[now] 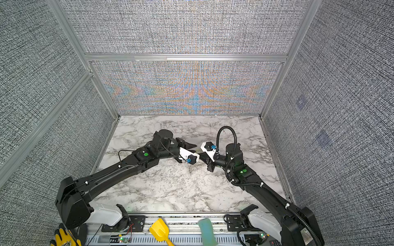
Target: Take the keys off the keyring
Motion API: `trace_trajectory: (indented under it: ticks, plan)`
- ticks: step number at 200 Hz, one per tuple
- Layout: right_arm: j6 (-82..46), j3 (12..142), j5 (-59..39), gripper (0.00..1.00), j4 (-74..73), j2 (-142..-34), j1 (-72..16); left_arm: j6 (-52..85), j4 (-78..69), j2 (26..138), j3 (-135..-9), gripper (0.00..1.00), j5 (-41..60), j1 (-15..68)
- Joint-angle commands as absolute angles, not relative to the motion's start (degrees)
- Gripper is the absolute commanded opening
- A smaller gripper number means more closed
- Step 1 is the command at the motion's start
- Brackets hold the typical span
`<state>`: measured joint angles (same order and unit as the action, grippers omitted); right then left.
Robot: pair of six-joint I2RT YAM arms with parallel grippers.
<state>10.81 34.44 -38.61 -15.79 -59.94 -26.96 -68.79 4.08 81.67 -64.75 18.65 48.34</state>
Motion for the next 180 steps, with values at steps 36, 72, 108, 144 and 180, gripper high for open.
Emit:
trace_trajectory:
  ticks: [36, 72, 108, 144, 180]
  plan:
    - [8.02, 32.65, -39.34, 0.0, -22.03, -59.16, -26.9, -61.23, -6.28, 82.25, -62.24, 0.48, 17.12, 48.34]
    - [6.02, 30.89, -38.76, 0.0, -26.43, -59.45, -26.59, -54.23, -6.57, 80.76, -61.35, 0.56, 12.16, 47.34]
    - [5.33, 29.86, -38.23, 0.0, -28.3, -59.25, -26.63, -45.17, -3.67, 77.18, -60.73, 0.5, 14.6, 43.39]
    - [5.84, 29.36, -37.44, 0.0, -28.91, -59.15, -26.59, -42.33, 6.45, 76.41, -63.26, 0.31, 26.85, 41.23]
    - [6.46, 29.25, -36.67, 0.0, -29.32, -59.24, -26.63, -41.2, 10.7, 78.2, -65.36, 0.24, 32.7, 41.27]
